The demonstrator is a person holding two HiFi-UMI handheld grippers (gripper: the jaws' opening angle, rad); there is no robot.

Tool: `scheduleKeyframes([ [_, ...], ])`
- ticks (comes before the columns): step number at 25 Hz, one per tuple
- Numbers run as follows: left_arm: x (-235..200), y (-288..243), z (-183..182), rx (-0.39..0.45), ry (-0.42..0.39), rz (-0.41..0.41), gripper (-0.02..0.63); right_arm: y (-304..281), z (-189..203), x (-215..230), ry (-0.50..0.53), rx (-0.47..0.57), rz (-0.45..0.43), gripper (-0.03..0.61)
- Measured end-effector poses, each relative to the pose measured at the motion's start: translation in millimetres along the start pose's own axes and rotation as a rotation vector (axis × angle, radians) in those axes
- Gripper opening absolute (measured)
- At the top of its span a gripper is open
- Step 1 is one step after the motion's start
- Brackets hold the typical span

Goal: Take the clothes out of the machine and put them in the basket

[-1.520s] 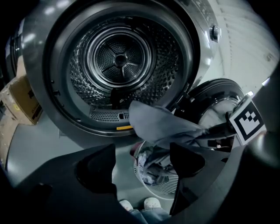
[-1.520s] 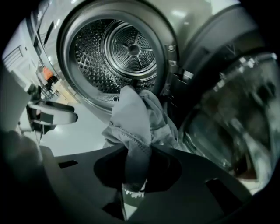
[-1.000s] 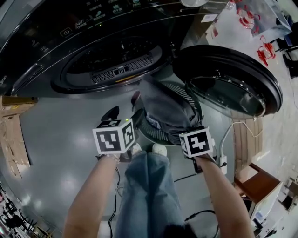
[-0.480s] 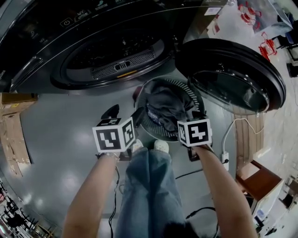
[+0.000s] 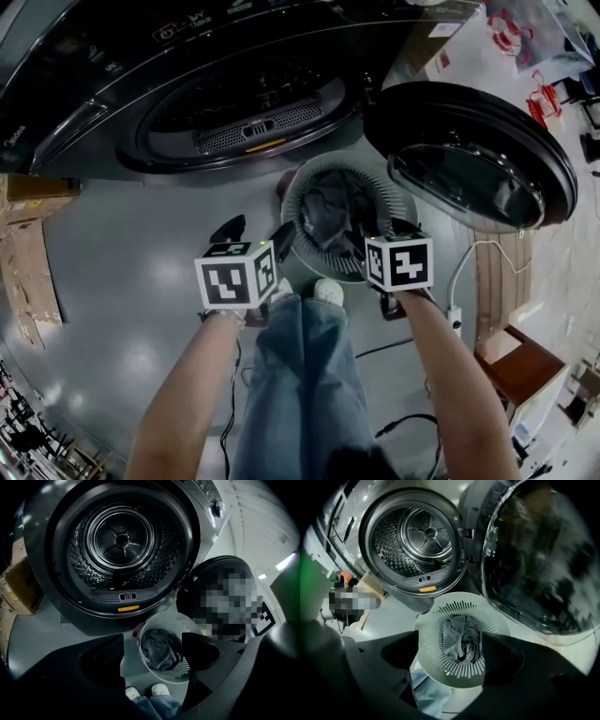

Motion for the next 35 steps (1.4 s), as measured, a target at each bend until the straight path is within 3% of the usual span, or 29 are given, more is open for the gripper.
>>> scheduleKeyframes([
  [12,48.5,40.1,-11.4,-0.038,-0.071,-0.016,0.388,69.9,-12.9,-13.3,-0.093,-0.01,-0.026,0.413],
  [17,58.4,74.0,-15.3,-0.063,-0.017,-0.082,0.385,111.4,-10.4,-21.9,-0.108,-0.057,-0.018,0.41],
  [28,93.3,158.5,-38.9,-0.049,0.067,-0.105,0.385,212.6,-22.8,-34.3,-0.098,-0.068,-0.006,0.409],
  [32,102.4,177.9,-47.6,-0.058,0.053,-0.131,0.382,237.3,-29.8,-38.0,-0.075,-0.068,-0.011,0.408],
  [35,99.2,191.4,-58.8,-0.067,0.008,-0.201,0.379,251.0,-38.1,-41.1,-0.064,-0.108,-0.01,0.407],
])
Point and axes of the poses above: the fingertips, and each gripper's own axes: y backward along the fingers, x to its right, z out of its underside, the point moved 7 cm from there along y, backward along the fingers, and after that the axes turned 3 degrees about y, right-handed, at the moved point
